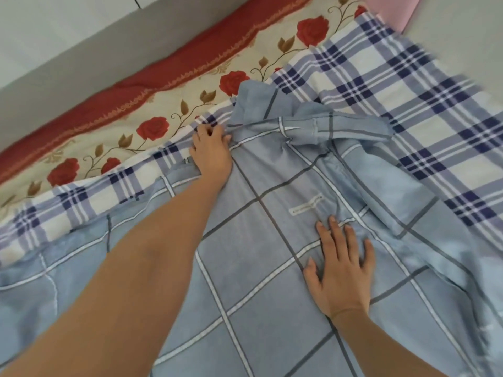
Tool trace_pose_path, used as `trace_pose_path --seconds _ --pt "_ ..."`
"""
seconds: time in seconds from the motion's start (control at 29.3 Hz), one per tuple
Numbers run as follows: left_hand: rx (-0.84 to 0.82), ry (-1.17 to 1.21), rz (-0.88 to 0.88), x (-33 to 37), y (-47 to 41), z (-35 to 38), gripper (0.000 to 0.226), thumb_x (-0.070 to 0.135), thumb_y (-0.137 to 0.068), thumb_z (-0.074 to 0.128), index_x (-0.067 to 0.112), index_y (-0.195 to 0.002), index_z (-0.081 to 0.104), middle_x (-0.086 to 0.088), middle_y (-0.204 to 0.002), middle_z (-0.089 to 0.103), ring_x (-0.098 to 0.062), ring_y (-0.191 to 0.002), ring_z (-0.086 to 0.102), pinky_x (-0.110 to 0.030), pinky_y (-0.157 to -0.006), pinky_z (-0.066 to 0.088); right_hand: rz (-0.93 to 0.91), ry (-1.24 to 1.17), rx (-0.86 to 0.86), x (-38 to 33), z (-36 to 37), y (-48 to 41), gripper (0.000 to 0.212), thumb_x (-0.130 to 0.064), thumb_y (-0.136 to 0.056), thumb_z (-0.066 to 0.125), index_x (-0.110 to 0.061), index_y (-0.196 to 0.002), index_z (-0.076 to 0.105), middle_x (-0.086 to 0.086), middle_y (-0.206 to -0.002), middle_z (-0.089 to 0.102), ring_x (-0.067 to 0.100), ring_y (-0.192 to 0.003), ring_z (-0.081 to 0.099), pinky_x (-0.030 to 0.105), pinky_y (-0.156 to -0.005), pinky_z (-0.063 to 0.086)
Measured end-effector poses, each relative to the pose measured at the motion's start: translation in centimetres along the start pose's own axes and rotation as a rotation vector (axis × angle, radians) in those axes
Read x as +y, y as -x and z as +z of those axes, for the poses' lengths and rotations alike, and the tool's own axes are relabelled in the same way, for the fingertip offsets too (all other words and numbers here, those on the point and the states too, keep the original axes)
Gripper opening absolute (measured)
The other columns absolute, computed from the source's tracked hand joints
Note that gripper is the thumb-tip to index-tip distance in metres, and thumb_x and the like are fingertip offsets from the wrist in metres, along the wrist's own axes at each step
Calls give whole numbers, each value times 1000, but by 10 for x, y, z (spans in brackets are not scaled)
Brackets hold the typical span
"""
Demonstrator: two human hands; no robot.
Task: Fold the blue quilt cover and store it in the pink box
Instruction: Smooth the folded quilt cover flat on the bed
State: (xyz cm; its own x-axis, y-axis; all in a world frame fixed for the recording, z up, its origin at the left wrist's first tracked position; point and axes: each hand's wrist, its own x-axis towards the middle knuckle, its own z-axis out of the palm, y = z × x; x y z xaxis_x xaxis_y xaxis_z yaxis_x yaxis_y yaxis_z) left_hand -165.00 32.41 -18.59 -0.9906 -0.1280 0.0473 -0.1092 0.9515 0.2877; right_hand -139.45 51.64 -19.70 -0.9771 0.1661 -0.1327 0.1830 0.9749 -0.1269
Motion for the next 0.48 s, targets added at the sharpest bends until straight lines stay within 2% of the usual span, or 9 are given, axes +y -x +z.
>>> trace_pose_path --seconds 0.07,0.14,0.24,0.31,0.38,0.48 --pt "6 -2 -30 1 0 6 27 27 -101 39 8 -112 54 -17 -129 43 -34 -116 41 -44 -88 34 -6 -3 16 0 2 -2 68 -46 -84 34 -18 -146 36 6 -152 34 29 -137 31 55 -114 15" --pt "4 70 56 -1 0 0 29 27 -103 34 5 -110 51 -18 -121 46 -35 -103 48 -41 -74 38 -6 -8 16 0 2 -2 68 -46 -84 34 -18 -146 37 7 -152 34 29 -136 32 54 -114 14" --pt "-63 227 179 -13 0 -18 29 30 -104 30 6 -103 45 -12 -92 53 -32 -77 52 -34 -56 33 -6 -6 0 1 1 -1 68 -46 -84 34 -19 -146 36 6 -152 34 29 -137 32 54 -114 13" --pt "-66 180 221 -17 0 -35 26 32 -103 31 10 -98 44 -4 -71 49 -26 -65 49 -32 -49 28 -4 -14 -7 1 0 -1 68 -46 -84 34 -19 -146 37 6 -152 34 29 -137 32 54 -114 13" --pt "38 152 293 -14 -1 -54 24 31 -102 36 12 -91 45 -2 -68 48 -21 -63 47 -32 -51 25 1 -24 -8 1 -1 -1 67 -47 -84 34 -19 -145 37 7 -151 35 30 -136 32 55 -113 14" --pt "366 74 535 -7 -3 -73 26 24 -98 45 7 -79 50 -5 -72 49 -18 -62 43 -27 -52 24 -5 -23 -12 0 -3 -3 66 -47 -84 33 -22 -145 36 8 -150 37 31 -136 32 56 -113 15"
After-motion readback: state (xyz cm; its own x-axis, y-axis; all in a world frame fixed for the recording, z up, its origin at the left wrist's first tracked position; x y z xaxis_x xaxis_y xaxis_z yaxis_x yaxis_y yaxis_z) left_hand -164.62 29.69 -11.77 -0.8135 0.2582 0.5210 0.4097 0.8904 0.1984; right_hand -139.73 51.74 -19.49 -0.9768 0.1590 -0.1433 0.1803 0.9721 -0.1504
